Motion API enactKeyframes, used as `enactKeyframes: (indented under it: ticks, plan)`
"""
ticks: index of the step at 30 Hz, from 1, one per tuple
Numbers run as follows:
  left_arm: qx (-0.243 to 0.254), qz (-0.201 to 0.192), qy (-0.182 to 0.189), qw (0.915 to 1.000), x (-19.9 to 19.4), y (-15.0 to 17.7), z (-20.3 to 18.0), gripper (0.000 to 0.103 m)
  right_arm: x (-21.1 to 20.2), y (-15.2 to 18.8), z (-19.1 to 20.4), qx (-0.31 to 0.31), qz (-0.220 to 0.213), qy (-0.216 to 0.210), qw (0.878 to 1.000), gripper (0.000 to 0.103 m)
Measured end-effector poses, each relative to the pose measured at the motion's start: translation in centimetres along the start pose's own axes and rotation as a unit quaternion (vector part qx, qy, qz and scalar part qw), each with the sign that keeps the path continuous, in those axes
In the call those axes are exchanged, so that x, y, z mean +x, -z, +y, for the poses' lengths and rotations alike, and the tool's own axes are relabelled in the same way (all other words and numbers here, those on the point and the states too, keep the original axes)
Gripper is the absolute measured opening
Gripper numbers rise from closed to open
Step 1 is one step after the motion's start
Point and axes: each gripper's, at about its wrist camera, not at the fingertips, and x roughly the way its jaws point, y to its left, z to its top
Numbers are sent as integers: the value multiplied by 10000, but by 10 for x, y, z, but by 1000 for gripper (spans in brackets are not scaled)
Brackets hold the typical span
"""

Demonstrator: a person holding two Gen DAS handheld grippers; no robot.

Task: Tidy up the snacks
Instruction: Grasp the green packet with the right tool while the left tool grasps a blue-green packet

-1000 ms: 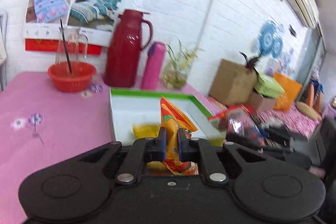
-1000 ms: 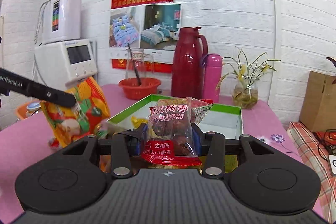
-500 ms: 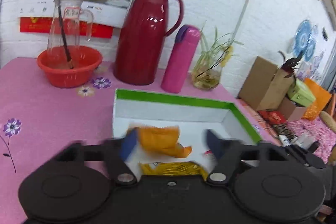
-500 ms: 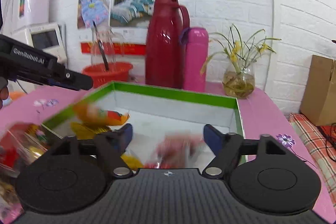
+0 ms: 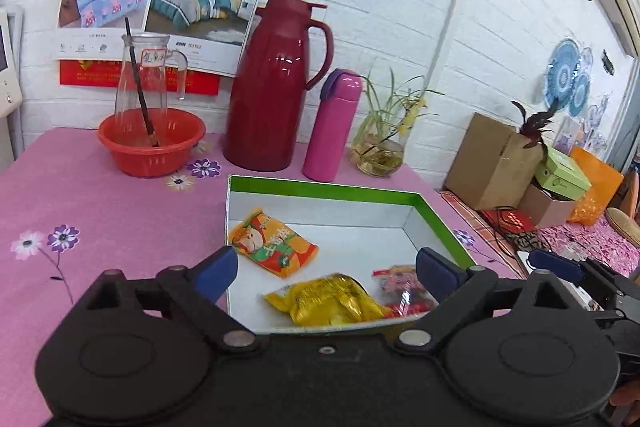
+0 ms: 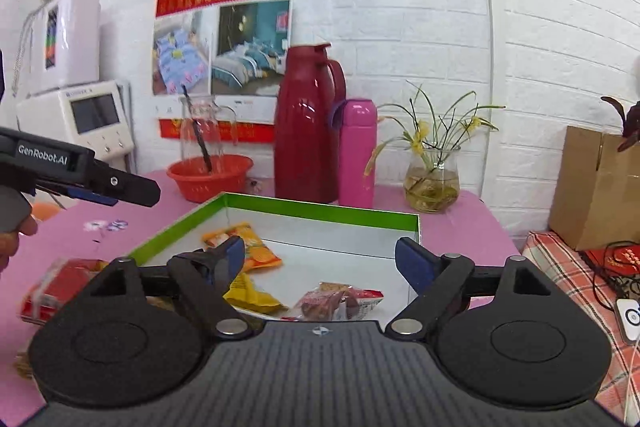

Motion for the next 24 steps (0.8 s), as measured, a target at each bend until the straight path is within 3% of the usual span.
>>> enactKeyframes:
  ticks: [8,13,18,24]
  plan:
    - [277,148,160,9994,-56,46,-16,103,-57,30,26,-121,475,-694,9964,103]
    - [153,262,91,9995,-81,75,-10,103,-80,57,51,-125,950,-1209,9880,103]
    - [-4,427,69,9991,-95,102,-3,103,-89,83,82,-295,1383,-1702,9752,103]
    - [298,418,184,9985,-100,115,-17,103,-84,102,108,-601,1658,-1844,9669,101]
